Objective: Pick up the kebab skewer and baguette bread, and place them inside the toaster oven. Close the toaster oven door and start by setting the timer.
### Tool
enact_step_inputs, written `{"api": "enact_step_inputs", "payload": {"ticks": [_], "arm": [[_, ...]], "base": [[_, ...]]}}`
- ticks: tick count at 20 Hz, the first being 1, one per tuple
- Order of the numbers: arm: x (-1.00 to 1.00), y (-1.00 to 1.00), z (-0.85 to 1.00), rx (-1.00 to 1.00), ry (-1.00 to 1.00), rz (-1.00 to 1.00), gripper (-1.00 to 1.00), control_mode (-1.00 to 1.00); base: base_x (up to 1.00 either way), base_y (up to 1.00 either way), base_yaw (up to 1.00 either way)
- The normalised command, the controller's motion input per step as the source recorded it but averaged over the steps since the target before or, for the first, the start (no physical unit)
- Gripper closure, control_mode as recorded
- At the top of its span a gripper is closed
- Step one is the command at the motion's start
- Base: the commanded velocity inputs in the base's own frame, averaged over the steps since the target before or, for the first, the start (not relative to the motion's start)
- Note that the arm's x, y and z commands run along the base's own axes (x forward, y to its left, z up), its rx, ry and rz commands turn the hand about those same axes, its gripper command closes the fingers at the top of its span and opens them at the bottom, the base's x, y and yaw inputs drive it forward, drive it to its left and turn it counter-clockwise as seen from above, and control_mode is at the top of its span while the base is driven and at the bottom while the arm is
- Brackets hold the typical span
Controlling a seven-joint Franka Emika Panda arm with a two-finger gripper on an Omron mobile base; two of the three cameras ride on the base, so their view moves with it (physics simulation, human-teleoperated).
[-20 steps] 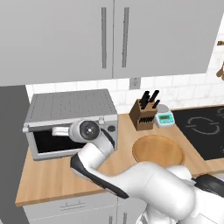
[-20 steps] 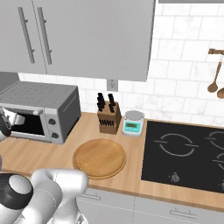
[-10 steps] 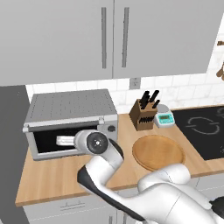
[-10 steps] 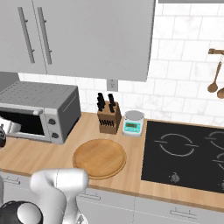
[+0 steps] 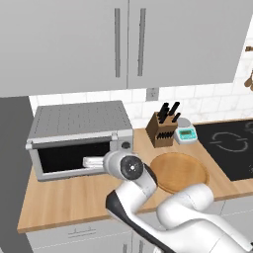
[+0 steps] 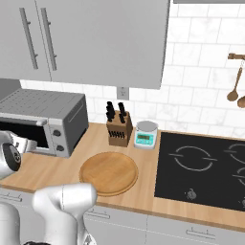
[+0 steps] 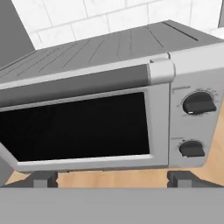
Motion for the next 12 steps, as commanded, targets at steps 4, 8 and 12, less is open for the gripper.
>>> {"api": "enact_step_inputs", "payload": {"ticks": [4, 8, 12], "arm": [[0.0, -0.29, -0.33, -0.08, -0.06, 0.0, -1.0, -1.0], [0.03, -0.2, -0.07, -0.02, -0.01, 0.0, -1.0, -1.0], [0.11, -0.04, -0.01, 0.0, 0.0, 0.0, -1.0, -1.0]], "base": [[0.0, 0.0, 0.0], [0.0, 0.0, 0.0], [0.0, 0.0, 0.0]]}}
